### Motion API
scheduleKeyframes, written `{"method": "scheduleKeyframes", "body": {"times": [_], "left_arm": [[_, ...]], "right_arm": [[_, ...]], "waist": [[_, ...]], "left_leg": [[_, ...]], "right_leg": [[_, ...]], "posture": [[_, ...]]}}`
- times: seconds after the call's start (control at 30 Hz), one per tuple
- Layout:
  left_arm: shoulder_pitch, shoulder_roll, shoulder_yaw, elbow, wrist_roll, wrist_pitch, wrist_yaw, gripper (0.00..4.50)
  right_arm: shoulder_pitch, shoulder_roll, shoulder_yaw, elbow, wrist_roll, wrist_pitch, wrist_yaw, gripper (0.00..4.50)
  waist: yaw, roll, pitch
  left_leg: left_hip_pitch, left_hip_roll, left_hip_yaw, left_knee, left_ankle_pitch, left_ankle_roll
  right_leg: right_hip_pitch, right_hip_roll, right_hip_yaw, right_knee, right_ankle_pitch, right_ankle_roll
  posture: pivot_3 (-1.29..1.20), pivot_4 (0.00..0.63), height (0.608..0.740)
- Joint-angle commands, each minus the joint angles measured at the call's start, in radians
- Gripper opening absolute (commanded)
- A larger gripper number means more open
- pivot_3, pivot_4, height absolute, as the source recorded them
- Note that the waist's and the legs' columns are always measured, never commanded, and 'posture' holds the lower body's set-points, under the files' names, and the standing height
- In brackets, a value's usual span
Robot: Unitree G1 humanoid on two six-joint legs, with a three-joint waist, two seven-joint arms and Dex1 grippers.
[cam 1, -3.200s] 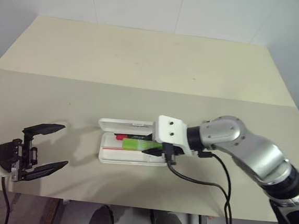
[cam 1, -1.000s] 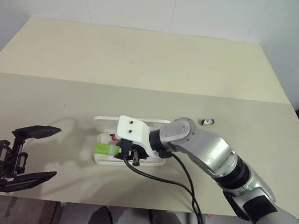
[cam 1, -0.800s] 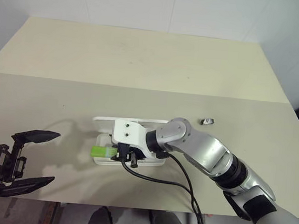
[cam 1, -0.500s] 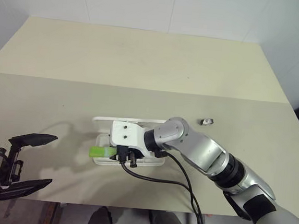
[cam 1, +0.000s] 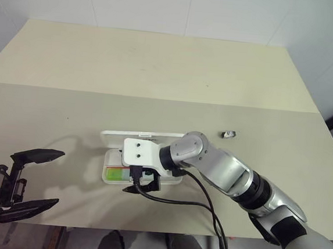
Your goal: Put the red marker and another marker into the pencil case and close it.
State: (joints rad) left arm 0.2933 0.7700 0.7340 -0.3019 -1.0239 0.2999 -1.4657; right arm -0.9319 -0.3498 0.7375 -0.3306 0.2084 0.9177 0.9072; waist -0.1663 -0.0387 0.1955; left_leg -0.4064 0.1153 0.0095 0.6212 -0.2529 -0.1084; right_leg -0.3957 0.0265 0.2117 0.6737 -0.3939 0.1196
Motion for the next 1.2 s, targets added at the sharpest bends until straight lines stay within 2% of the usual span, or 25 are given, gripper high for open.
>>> {"method": "scheduleKeyframes", "body": {"times": [0.03,0.23,0.43,0.6,0.77,0.83,1.03,1.1,1.2], "left_arm": [[-0.007,0.003,0.021,-0.018,-0.013,0.003,0.006,4.50],[-0.022,-0.004,0.003,-0.016,-0.002,0.001,0.008,4.50],[-0.049,-0.019,-0.037,-0.023,0.006,-0.001,0.020,4.50],[-0.078,-0.023,-0.088,-0.028,0.012,0.003,0.027,4.50],[-0.115,-0.046,-0.152,-0.052,0.011,0.001,0.051,4.50],[-0.125,-0.054,-0.165,-0.053,0.015,-0.004,0.056,4.50],[-0.157,-0.061,-0.195,-0.038,0.025,-0.011,0.052,4.50],[-0.197,-0.060,-0.224,-0.021,0.034,-0.010,0.051,4.50],[-0.244,-0.060,-0.247,0.006,0.047,-0.012,0.044,4.50]], "right_arm": [[-0.006,-0.003,-0.013,-0.022,-0.004,-0.016,0.013,4.48],[0.004,-0.011,-0.079,-0.030,0.045,0.042,0.025,4.48],[0.018,-0.034,-0.235,-0.101,0.222,0.213,0.067,4.48],[0.025,-0.122,-0.322,-0.149,0.350,0.349,0.095,4.48],[0.082,-0.265,-0.536,-0.231,0.553,0.530,0.130,4.48],[0.116,-0.362,-0.565,-0.238,0.538,0.512,0.115,4.48],[0.236,-0.625,-0.523,-0.179,0.367,0.337,0.052,4.48],[0.272,-0.678,-0.529,-0.114,0.299,0.259,0.031,4.48],[0.281,-0.677,-0.521,-0.021,0.214,0.176,-0.020,4.48]], "waist": [[0.000,0.000,0.000],[0.001,0.000,0.000],[0.002,0.000,0.000],[0.003,0.000,0.000],[0.011,0.000,0.000],[0.019,0.000,0.000],[0.031,0.001,0.001],[0.034,0.001,0.001],[0.035,0.001,0.001]], "left_leg": [[0.000,0.000,0.000,0.000,0.000,0.000],[0.000,0.000,0.000,0.000,0.000,0.000],[0.000,0.000,0.000,0.000,0.000,0.000],[0.000,0.000,-0.001,-0.001,0.000,0.000],[0.000,0.000,-0.001,-0.001,0.000,0.000],[0.000,0.000,-0.001,-0.001,0.000,0.001],[0.000,-0.001,0.001,-0.002,-0.001,0.002],[0.000,-0.001,0.001,-0.002,-0.001,0.002],[0.000,-0.001,0.002,-0.001,-0.001,0.003]], "right_leg": [[0.000,0.000,0.000,0.000,0.000,0.000],[0.000,0.000,0.000,0.000,0.000,0.000],[0.000,0.000,-0.001,0.000,0.000,0.000],[0.001,0.000,-0.001,-0.001,0.000,0.000],[0.002,0.000,-0.001,-0.003,0.000,0.000],[0.002,0.000,-0.001,-0.005,0.000,0.000],[0.002,-0.001,0.000,-0.008,0.000,0.000],[0.003,-0.001,0.000,-0.009,0.000,0.001],[0.004,-0.001,0.001,-0.010,0.001,0.002]], "posture": [[0.00,0.150,0.740],[0.00,0.150,0.740],[0.00,0.150,0.740],[0.00,0.150,0.740],[0.00,0.150,0.740],[0.00,0.150,0.740],[0.00,0.150,0.740],[0.00,0.150,0.740],[0.00,0.150,0.740]]}}
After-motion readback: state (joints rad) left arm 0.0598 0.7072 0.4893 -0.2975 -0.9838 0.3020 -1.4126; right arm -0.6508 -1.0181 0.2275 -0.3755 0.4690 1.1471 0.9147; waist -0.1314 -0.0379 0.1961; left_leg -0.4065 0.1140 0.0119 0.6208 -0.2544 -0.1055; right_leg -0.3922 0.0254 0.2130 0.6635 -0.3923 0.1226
